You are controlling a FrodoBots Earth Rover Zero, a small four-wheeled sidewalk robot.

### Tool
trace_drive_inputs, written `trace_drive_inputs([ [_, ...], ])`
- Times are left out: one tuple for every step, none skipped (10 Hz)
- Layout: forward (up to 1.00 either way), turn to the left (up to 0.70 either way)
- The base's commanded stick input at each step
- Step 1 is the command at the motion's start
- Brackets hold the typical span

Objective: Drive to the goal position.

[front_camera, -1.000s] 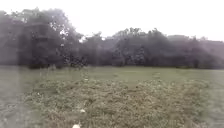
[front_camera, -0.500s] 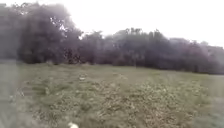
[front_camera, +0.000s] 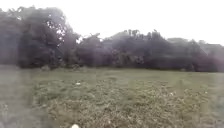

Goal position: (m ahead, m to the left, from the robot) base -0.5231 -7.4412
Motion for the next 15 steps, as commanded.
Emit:
trace_drive_inputs([
  [0.70,-0.13],
  [0.70,-0.13],
  [0.70,-0.13],
  [0.70,-0.13],
  [0.70,-0.13],
  [0.68,-0.13],
  [0.04,-0.63],
  [0.04,-0.63],
  [0.04,-0.63],
  [0.04,-0.63],
  [0.04,-0.63],
  [0.09,-0.28],
  [0.18,-0.02],
  [0.47,0.00],
  [0.70,0.00],
])
